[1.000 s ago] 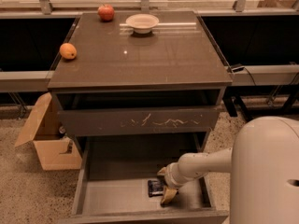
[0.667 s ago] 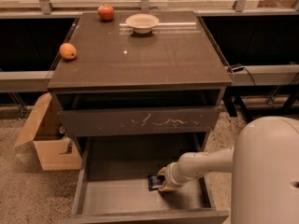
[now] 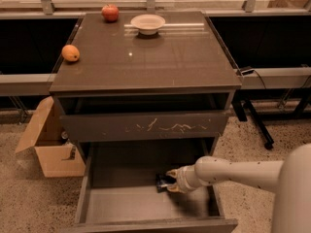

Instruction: Pick rxbar blueberry from middle drawer and place on counter

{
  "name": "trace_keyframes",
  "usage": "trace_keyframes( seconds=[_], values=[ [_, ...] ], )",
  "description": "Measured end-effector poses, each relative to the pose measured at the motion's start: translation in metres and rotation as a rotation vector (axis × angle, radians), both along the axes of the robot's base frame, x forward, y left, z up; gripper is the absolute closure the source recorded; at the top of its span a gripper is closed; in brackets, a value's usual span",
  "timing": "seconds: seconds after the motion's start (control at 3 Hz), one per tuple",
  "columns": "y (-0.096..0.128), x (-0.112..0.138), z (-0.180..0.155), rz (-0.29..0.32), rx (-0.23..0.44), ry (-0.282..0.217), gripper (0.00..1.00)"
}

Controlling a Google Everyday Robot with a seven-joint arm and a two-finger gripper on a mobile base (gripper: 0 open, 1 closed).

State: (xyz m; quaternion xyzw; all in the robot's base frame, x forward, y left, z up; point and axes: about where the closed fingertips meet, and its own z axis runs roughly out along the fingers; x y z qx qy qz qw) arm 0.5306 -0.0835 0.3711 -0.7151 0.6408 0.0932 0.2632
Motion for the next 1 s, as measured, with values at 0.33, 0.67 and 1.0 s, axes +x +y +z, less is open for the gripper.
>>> trace_keyframes(
  seconds=[0.33, 0.67, 1.0],
  values=[
    [-0.010, 0.002, 0.026, 0.022, 0.061, -0.046, 1.00],
    [-0.024, 0.011, 0.071, 0.075, 0.105, -0.103, 1.00],
    [-0.028, 0.014, 0.090, 0.112, 0.113, -0.110, 1.00]
  ],
)
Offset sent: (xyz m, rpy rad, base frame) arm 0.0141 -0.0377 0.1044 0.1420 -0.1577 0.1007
